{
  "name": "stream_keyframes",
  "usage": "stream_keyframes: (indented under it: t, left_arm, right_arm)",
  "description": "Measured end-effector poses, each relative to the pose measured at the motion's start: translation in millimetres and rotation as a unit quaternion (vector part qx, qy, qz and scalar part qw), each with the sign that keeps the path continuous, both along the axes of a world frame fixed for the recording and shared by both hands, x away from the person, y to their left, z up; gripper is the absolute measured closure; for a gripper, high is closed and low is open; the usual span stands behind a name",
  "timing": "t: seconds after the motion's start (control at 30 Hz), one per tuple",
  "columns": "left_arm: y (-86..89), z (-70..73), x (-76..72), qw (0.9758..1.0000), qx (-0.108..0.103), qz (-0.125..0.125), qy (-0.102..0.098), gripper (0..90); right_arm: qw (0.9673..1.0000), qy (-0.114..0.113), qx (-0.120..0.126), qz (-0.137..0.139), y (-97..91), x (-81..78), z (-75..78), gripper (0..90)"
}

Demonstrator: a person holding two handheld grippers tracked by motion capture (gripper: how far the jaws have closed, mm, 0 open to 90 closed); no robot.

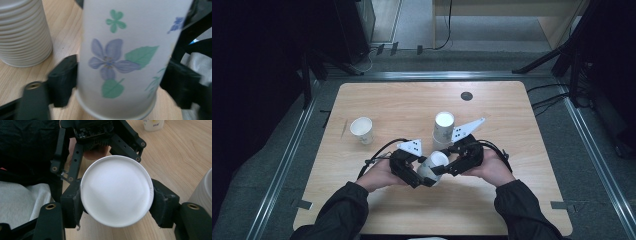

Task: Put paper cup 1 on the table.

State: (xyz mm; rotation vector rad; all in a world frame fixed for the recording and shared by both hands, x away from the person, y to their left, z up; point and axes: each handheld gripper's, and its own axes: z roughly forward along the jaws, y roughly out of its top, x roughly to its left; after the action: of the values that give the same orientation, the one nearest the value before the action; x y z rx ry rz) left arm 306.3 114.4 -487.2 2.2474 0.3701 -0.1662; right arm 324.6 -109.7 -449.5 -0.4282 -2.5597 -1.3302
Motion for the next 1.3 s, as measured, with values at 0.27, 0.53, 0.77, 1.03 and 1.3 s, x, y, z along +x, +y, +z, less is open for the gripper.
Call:
stream_keyframes:
  t: [0.27, 0.53, 0.77, 1.03, 1.3]
  left_arm:
    - [-0.7, 1.5, -2.2, 0.9999, 0.006, -0.010, -0.011, 26.7]
    - [6.6, 4.9, 1.6, 1.0000, 0.002, 0.000, 0.000, 27.4]
    - [18.4, 14.9, 3.6, 0.9999, 0.005, 0.014, -0.005, 27.4]
    - [28.2, 24.2, 3.8, 0.9993, 0.027, 0.022, -0.016, 27.4]
    - [30.1, 25.6, 7.4, 0.9980, 0.060, 0.023, -0.004, 27.4]
  right_arm:
    - [1.0000, -0.003, -0.003, 0.003, -0.3, -2.0, -0.5, 35.9]
    - [0.9995, -0.028, -0.015, 0.004, 0.5, -3.0, -2.2, 26.5]
    - [0.9996, -0.027, -0.006, -0.005, -4.7, -3.1, -2.4, 19.1]
    - [0.9983, -0.053, -0.021, -0.010, -15.9, -10.8, -9.1, 19.7]
    - [0.9959, -0.078, -0.041, -0.018, -15.6, -14.9, -20.9, 21.4]
